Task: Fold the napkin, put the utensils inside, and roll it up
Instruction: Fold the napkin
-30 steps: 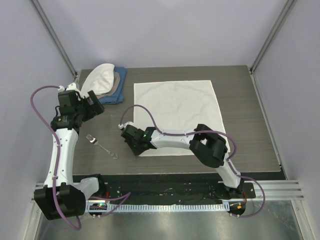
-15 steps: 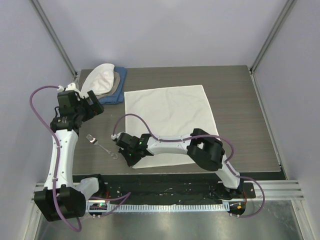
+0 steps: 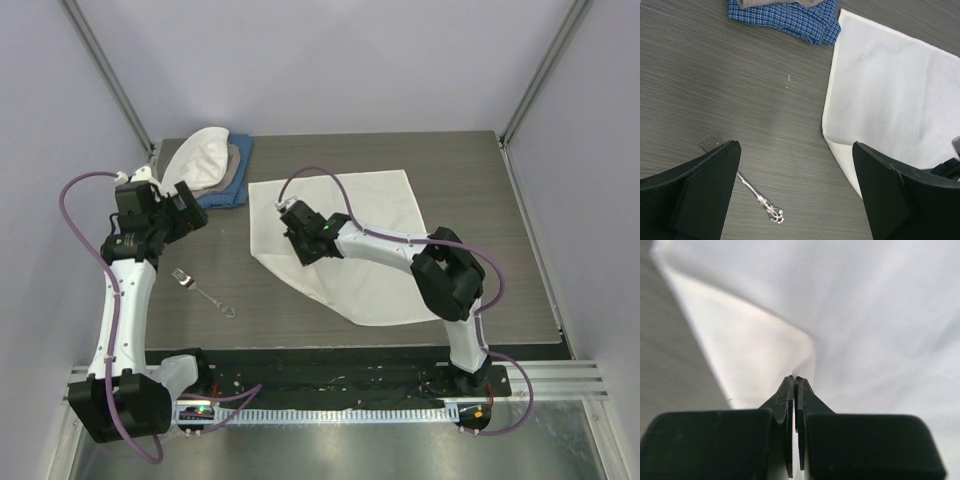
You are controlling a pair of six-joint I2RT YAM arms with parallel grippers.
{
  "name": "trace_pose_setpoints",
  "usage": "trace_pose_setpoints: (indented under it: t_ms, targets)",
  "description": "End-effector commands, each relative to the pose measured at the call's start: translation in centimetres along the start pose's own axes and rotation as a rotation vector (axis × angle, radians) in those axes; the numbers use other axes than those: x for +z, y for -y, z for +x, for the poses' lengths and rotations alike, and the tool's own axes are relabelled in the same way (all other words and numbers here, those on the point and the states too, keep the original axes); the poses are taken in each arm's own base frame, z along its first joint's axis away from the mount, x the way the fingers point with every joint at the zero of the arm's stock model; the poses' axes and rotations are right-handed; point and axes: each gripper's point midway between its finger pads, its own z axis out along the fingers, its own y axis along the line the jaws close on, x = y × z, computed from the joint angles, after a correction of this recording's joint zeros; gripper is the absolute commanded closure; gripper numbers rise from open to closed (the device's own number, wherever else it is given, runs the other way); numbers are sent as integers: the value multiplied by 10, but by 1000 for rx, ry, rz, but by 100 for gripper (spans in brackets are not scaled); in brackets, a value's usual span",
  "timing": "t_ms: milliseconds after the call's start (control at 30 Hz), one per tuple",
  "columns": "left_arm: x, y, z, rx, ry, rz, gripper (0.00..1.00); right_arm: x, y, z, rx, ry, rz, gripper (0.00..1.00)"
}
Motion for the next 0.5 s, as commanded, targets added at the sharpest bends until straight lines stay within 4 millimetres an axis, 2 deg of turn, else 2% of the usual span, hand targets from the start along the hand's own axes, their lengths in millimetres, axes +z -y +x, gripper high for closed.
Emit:
trace_pose_setpoints:
  t_ms: [0,33,67,167,467]
  targets:
    - [-3,0,-5,16,31,6,0,-5,59,-26,-44,74,173,99]
    - [-2,0,-4,13,28,7,0,-2,67,-26,-51,69,189,99]
    - [-2,0,-4,12,28,8,0,-1,85,-32,-30,78,214,99]
    - [0,0,-3,9,23,8,0,2,113,-45,-13,100,259,99]
    - [4,-1,-1,2,14,5,0,15,178,-74,47,149,362,99]
